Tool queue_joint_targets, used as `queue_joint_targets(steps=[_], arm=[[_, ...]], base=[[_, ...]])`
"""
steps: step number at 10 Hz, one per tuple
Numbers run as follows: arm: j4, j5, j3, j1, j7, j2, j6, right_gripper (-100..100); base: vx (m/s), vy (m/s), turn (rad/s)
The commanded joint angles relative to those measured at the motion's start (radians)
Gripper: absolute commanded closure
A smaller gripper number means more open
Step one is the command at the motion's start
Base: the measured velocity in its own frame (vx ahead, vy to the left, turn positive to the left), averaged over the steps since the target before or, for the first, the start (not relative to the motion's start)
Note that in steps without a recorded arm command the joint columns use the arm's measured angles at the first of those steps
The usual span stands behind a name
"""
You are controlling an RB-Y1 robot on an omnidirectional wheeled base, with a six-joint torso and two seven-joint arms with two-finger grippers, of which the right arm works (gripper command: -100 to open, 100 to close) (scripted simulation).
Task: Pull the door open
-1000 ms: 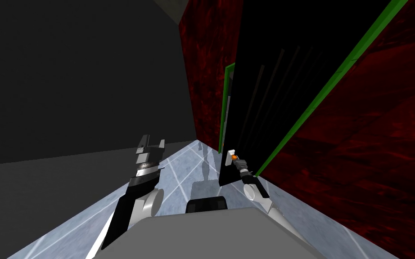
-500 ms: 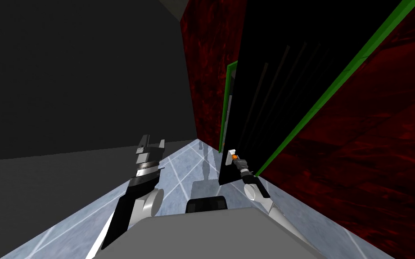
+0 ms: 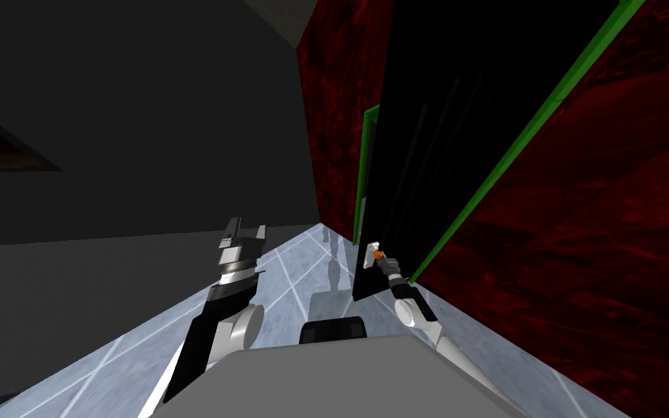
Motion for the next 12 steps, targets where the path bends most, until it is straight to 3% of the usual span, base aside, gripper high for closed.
queue_joint_targets(steps=[1, 4, 12], arm=[[-0.021, 0.007, 0.034, 0.005, -0.012, -0.005, 0.003, -100], [-0.027, 0.01, 0.052, 0.008, -0.027, -0.02, -0.003, -100], [-0.03, 0.012, 0.063, 0.01, -0.036, -0.029, -0.007, -100]], base=[[-0.106, -0.069, 0.11], [-0.113, -0.066, 0.088], [-0.032, -0.019, 0.017]])
